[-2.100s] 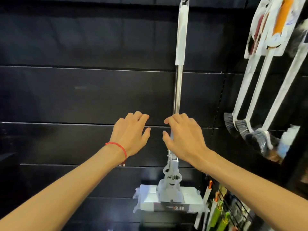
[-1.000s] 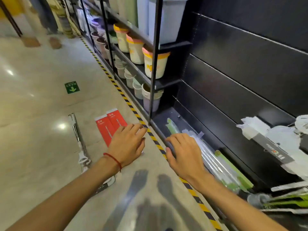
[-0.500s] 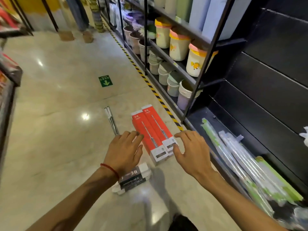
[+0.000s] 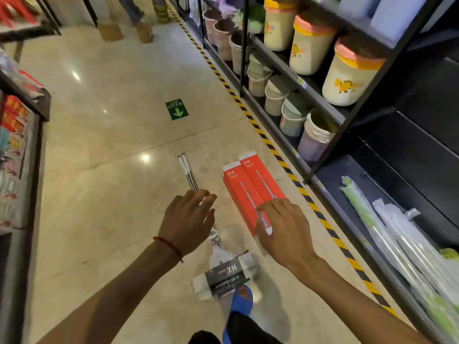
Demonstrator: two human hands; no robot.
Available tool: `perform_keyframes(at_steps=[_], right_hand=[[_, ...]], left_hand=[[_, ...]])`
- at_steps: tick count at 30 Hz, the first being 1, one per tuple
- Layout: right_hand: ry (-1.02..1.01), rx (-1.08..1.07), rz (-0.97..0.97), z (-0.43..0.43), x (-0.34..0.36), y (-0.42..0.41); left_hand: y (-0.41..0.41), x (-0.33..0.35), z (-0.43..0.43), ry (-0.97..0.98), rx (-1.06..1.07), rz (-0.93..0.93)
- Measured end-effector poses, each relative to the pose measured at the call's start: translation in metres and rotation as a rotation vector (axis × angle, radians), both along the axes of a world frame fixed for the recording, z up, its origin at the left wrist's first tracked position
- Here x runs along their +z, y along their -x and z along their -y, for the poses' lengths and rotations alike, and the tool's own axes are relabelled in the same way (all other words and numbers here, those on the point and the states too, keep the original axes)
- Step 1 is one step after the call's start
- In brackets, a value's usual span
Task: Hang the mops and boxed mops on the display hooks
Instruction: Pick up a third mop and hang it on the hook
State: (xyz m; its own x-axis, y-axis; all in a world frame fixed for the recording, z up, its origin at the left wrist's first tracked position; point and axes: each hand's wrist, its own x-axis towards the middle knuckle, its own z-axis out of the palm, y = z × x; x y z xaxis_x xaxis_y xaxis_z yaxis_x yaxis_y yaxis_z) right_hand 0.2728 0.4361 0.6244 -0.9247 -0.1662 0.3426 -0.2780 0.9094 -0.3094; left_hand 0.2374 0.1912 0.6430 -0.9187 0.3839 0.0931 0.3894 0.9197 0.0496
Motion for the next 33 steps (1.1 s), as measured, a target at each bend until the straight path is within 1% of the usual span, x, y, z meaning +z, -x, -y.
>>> perform_keyframes(at_steps=[3,7,10,13,19,23,28,30,33], right_hand=[[0.018,-0.02,0.034,0.024,-0.009,0.03],[0.012,-0.06,0.115,0.064,-0.033,0.065],[-0.007,-0.055,0.187,0.096,-0.064,0.091],[-0.019,-0.064,0.285,0.127,-0.109,0.12],[0.003,-0.068,0.463,0.174,-0.229,0.167],[0.005,-0.064,0.526,0.189,-0.32,0.181],[0.001,0.01,0.549,0.2,-0.443,0.194],[-0.004,0.037,0.601,0.203,-0.493,0.202],[0.014,0.015,0.725,0.207,-0.567,0.215]], left_hand=[[0.032,-0.016,0.026,-0.019,0.011,0.021],[0.066,-0.052,0.064,-0.005,-0.007,0.099],[0.095,-0.088,0.097,-0.03,-0.028,0.15],[0.128,-0.135,0.128,-0.049,-0.038,0.205],[0.17,-0.256,0.173,-0.054,-0.099,0.263],[0.18,-0.343,0.183,-0.118,-0.056,0.36],[0.189,-0.464,0.184,-0.121,0.014,0.415],[0.191,-0.511,0.18,-0.141,0.034,0.446],[0.195,-0.582,0.178,-0.141,0.056,0.471]])
